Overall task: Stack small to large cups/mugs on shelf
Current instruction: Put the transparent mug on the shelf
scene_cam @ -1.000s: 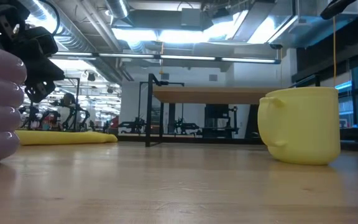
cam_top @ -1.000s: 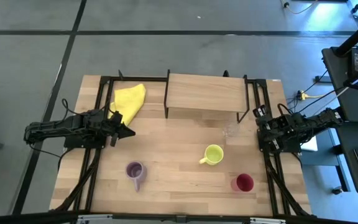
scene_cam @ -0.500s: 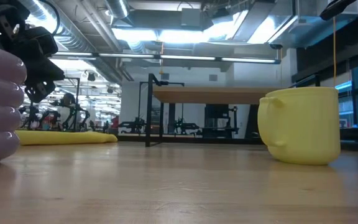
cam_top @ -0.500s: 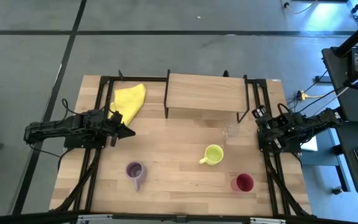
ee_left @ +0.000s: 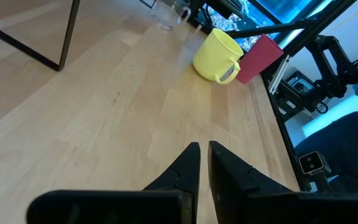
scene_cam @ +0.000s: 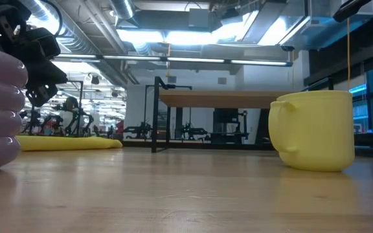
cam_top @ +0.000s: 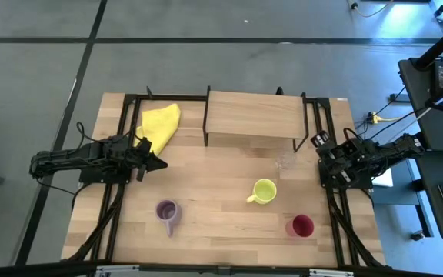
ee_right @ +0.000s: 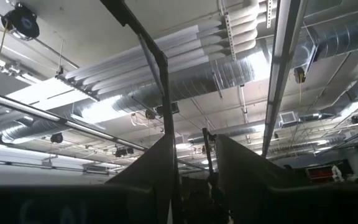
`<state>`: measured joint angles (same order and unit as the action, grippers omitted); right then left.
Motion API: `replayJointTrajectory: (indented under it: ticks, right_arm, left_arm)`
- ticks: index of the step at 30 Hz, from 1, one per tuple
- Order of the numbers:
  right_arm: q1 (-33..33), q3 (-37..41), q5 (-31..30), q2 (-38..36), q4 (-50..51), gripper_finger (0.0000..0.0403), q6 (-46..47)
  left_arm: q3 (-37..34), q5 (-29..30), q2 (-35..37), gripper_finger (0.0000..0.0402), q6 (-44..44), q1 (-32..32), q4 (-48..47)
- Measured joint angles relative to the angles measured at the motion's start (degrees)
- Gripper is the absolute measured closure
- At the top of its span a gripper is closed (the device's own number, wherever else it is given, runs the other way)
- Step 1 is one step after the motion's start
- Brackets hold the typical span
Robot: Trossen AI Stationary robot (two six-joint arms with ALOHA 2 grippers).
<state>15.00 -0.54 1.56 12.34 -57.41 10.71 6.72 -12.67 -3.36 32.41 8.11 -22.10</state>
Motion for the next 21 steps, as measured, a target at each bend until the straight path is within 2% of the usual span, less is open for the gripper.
replayJointTrajectory:
  ticks: [12,16,18,21]
  right_arm:
    - [0.0,-0.1,0.1,0.0,-0.7,0.0281,2.6]
    - [0.0,-5.5,0.1,0.0,0.1,0.0281,-1.9]
    - [0.0,-10.8,0.1,0.2,7.8,0.0281,-5.2]
    - [0.0,-21.2,-0.1,1.9,32.0,0.0281,-10.3]
  left_arm:
    - [0.0,0.0,0.0,0.0374,0.0,0.0,0.0]
    - [0.0,0.0,0.0,0.0374,0.0,0.0,0.0]
    - [0.0,0.0,0.0,0.0374,0.0,0.0,0.0]
    - [0.0,0.0,0.0,0.0374,0.0,0.0,0.0]
